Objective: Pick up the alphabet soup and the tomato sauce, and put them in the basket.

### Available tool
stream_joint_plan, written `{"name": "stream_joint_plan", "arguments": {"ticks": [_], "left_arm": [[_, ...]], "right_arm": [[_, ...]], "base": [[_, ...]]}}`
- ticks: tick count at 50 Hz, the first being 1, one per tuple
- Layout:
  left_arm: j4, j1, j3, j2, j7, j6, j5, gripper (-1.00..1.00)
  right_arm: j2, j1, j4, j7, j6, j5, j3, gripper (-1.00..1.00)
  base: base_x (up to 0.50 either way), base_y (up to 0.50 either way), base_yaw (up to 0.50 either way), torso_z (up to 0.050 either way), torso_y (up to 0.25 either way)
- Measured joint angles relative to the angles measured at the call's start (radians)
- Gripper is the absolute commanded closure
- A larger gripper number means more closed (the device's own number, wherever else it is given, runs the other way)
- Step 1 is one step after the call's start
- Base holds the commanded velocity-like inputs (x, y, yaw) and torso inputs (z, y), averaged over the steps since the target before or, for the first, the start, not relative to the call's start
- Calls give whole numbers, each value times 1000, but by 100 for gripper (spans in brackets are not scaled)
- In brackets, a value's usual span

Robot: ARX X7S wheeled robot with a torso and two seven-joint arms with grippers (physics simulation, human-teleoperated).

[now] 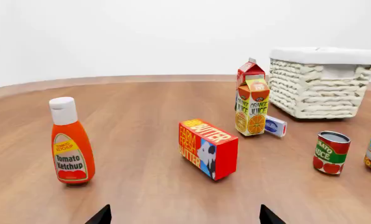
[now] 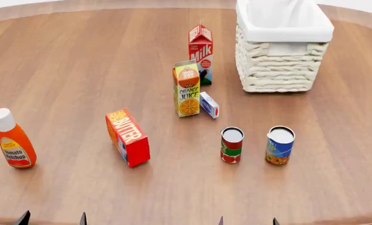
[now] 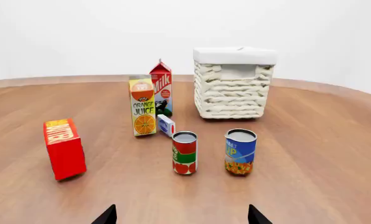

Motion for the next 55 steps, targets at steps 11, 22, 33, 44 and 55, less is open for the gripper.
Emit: {"name": "stream_joint_plan", "arguments": {"ticks": [11,22,33,44,55], "left_arm": [[-12,-17,16,-17,-22,-10,-28,-100],[179,-60,29,-59,-68,-111,-30,-100],[572,-151,-48,-105,-106,-275,-96,-100],[799,-143,-109,-132,-127,-314,-151,-100],[871,-131,-109,-141,-149,-309,-152,-100]], "right_arm": [[18,12,23,18,-18,20,-24,-100],[64,55,-125,58,75,-28,-54,-100],[112,162,-457,59,269,-107,-95,-100],[142,192,-643,66,343,-164,-138,-100],[166,182,-720,75,359,-186,-157,-100]], "base": [[0,0,0,0,0],[0,0,0,0,0],[0,0,0,0,0],[0,0,0,2,0],[0,0,0,48,36]]}}
